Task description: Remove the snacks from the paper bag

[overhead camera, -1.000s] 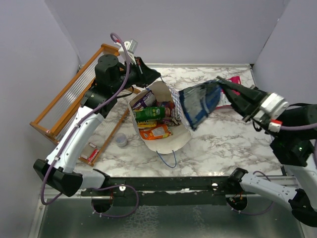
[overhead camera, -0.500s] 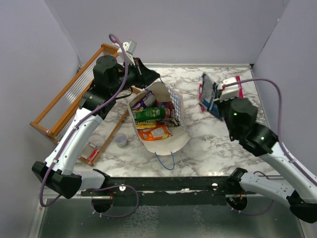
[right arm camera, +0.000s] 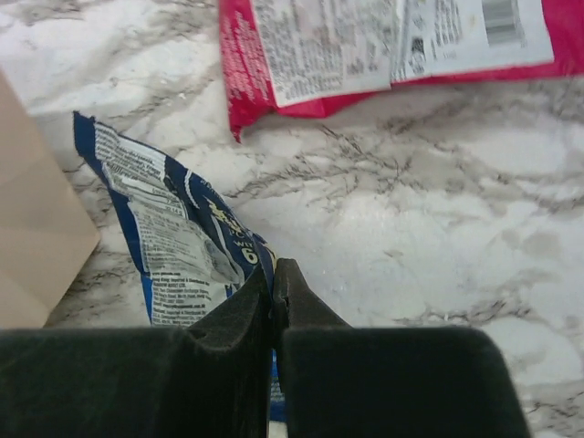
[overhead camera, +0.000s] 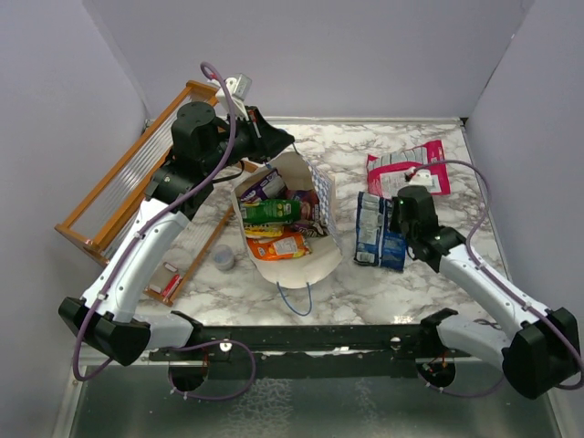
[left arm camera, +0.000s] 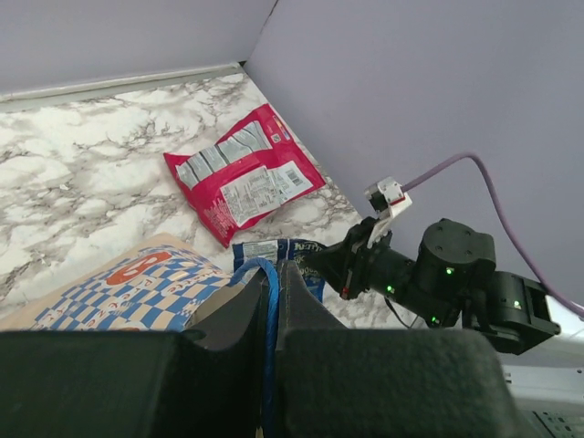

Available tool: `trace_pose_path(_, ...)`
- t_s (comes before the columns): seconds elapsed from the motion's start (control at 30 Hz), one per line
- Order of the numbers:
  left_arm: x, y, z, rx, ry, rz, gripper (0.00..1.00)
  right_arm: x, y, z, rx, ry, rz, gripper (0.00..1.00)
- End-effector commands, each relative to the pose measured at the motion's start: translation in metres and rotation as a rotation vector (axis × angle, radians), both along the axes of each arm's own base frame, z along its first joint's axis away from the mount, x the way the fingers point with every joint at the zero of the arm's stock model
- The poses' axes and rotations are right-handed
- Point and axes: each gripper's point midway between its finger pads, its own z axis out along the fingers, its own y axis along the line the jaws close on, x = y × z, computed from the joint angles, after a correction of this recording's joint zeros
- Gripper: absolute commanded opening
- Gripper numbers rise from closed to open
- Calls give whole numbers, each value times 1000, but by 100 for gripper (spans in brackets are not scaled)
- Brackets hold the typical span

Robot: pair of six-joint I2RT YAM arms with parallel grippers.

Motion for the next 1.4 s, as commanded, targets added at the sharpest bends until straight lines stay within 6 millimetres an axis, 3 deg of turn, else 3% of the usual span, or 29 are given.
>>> trace_pose_path(0.0,-7,5,34,-40,-104,8,0,0,0,-16,299,9,-86,1)
trace_pose_path(0.17,-9,2,35,-48,-103,-17,0,-5,-54,-40,319,4,-346,2)
trace_pose_path(0.23,-8,0,34,-34,-98,-25,0,-9,-72,-48,335,-5,-419,6)
trace_pose_path(0.43,-5,1,26,14,-107,-29,0,-16,-105,-65,410,-27,-523,17)
trace_pose_path(0.5,-6,1,24,20,-113,-34,0,-18,-109,-65,442,-25,-530,31)
trace_pose_path(0.57,-7,1,22,24,-113,-35,0,-19,-112,-56,445,-48,-527,51)
trace_pose_path(0.67,-8,1,21,21,-114,-37,0,-17,-116,-22,406,-122,-482,79)
trace_pose_path(0.73,-8,1,21,22,-115,-38,0,-15,-115,8,368,-183,-420,89)
trace_pose_path(0.8,-10,0,21,18,-116,-52,0,-12,-105,40,347,-236,-307,91)
trace_pose_path(0.97,-19,-2,22,-5,-128,-80,0,-11,-57,108,381,-325,27,92)
trace_pose_path(1.07,-26,-2,23,-16,-140,-102,0,-19,-4,139,467,-352,354,92)
trace_pose_path(1.2,-32,-3,21,-17,-140,-125,0,-53,63,176,599,-342,788,89)
trace_pose_path(1.37,-35,-3,17,-32,-134,-128,0,-110,121,200,590,-346,1177,88)
